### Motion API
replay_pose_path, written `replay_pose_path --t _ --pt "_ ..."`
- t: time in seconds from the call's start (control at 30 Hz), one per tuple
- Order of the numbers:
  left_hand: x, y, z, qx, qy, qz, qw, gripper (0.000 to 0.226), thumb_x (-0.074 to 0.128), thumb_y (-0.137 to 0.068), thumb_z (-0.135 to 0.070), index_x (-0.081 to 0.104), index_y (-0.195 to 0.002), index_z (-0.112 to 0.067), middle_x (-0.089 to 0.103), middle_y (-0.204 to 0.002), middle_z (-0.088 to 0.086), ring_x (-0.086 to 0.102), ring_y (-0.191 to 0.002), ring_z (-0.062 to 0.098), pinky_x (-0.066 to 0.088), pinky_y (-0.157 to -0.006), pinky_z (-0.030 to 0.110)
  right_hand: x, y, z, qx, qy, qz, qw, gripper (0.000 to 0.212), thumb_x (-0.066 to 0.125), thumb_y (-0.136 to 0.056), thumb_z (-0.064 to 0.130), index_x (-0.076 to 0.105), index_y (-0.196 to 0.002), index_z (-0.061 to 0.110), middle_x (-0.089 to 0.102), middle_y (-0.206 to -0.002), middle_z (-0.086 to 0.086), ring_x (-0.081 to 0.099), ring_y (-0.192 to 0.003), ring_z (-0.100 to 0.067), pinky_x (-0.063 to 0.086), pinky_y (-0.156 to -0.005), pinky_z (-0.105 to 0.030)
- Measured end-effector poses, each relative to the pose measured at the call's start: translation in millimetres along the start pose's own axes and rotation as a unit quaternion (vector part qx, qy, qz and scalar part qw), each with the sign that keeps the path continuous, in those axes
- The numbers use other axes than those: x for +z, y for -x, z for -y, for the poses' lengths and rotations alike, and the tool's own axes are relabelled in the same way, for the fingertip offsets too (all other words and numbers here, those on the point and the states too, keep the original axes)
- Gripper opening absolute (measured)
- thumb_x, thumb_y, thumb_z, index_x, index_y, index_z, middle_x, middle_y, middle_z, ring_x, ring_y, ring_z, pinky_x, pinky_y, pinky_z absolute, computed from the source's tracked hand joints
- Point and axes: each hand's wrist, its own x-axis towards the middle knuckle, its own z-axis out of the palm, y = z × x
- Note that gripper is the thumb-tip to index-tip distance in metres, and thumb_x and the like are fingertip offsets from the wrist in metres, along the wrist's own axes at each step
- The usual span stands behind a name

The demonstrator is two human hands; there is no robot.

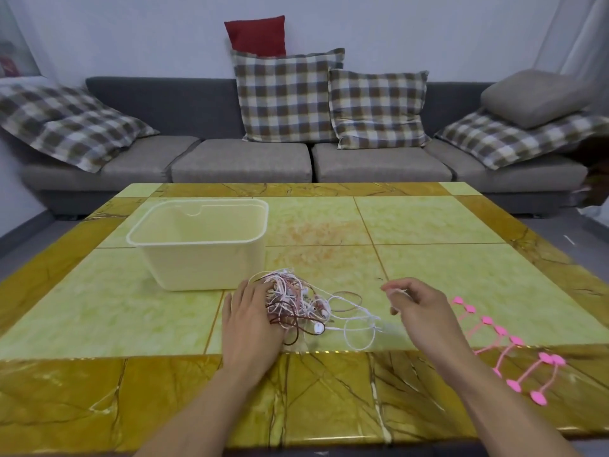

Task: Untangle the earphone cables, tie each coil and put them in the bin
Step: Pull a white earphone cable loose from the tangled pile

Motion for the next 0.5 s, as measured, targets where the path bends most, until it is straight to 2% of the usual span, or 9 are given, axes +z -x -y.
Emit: replay_pose_path --t 0.07,0.13,0.2,0.23,0.3,0.33,0.4,0.43,0.5 --pt "-1 -2 2 -0.005 0.037 0.000 0.999 0.073 0.062 -0.064 -0.025 0.055 -0.137 -0.023 0.055 -0.141 -0.001 0.038 -0.141 0.026 0.025 -0.120 0.045 6 -2 -5 0.021 0.040 0.057 0.997 0.017 0.064 -0.095 0.016 0.073 -0.094 0.030 0.070 -0.088 0.006 0.058 -0.067 -0.016 0.042 -0.063 -0.028" --pt "-4 -5 5 -0.019 0.088 0.005 0.996 0.075 0.058 -0.057 -0.026 0.061 -0.132 -0.023 0.059 -0.134 -0.002 0.045 -0.133 0.028 0.033 -0.115 0.048 11 -5 -12 0.032 0.085 0.069 0.993 0.020 0.066 -0.093 0.014 0.072 -0.101 0.031 0.070 -0.108 0.006 0.064 -0.082 -0.012 0.044 -0.071 -0.026" --pt "-5 -7 6 0.000 0.118 0.006 0.993 0.072 0.060 -0.055 -0.025 0.064 -0.126 -0.024 0.060 -0.133 -0.005 0.047 -0.132 0.026 0.035 -0.113 0.050 14 -6 -17 0.019 0.141 0.027 0.989 0.027 0.065 -0.093 0.011 0.070 -0.112 0.029 0.066 -0.124 0.005 0.063 -0.110 -0.015 0.042 -0.087 -0.025" --pt "-6 -6 5 0.022 0.120 0.006 0.992 0.070 0.060 -0.055 -0.024 0.064 -0.124 -0.025 0.059 -0.134 -0.006 0.046 -0.134 0.026 0.033 -0.114 0.053 15 -5 -16 -0.010 0.169 -0.003 0.986 0.030 0.065 -0.092 0.011 0.069 -0.115 0.030 0.065 -0.125 0.006 0.058 -0.119 -0.015 0.040 -0.093 -0.025" --pt "-8 -5 2 0.057 0.123 0.003 0.991 0.070 0.063 -0.055 -0.017 0.063 -0.125 -0.026 0.055 -0.137 -0.010 0.042 -0.140 0.024 0.028 -0.118 0.055 20 1 -8 -0.085 0.181 -0.027 0.979 0.030 0.067 -0.090 0.010 0.069 -0.109 0.033 0.067 -0.114 0.013 0.057 -0.113 -0.008 0.041 -0.092 -0.022" --pt "-10 -4 1 0.069 0.130 -0.004 0.989 0.071 0.063 -0.055 -0.011 0.062 -0.125 -0.026 0.053 -0.137 -0.013 0.040 -0.141 0.022 0.026 -0.119 0.055 24 4 -5 -0.107 0.163 -0.006 0.981 0.027 0.069 -0.089 0.011 0.070 -0.102 0.035 0.069 -0.103 0.018 0.060 -0.102 -0.001 0.043 -0.085 -0.017" --pt "-12 -2 -3 0.098 0.148 -0.043 0.983 0.071 0.057 -0.056 0.002 0.064 -0.122 -0.023 0.053 -0.134 -0.015 0.041 -0.139 0.019 0.027 -0.119 0.053 35 10 1 -0.126 0.138 0.091 0.978 0.023 0.074 -0.088 0.013 0.071 -0.094 0.035 0.069 -0.087 0.020 0.063 -0.085 0.003 0.044 -0.073 -0.010" --pt "-15 -1 -7 0.119 0.155 -0.071 0.978 0.067 0.055 -0.057 0.007 0.066 -0.117 -0.021 0.057 -0.129 -0.014 0.045 -0.135 0.018 0.031 -0.118 0.049 42 15 2 -0.130 0.148 0.140 0.970 0.020 0.075 -0.088 0.015 0.072 -0.095 0.033 0.068 -0.086 0.021 0.063 -0.084 0.003 0.045 -0.072 -0.011" --pt "-18 3 -19 0.162 0.172 -0.129 0.963 0.052 0.053 -0.060 0.010 0.071 -0.100 -0.018 0.065 -0.111 -0.015 0.056 -0.118 0.016 0.041 -0.107 0.039 53 19 0 -0.137 0.203 0.184 0.952 0.021 0.077 -0.087 0.022 0.073 -0.106 0.029 0.069 -0.098 0.018 0.063 -0.093 0.001 0.049 -0.081 -0.020"
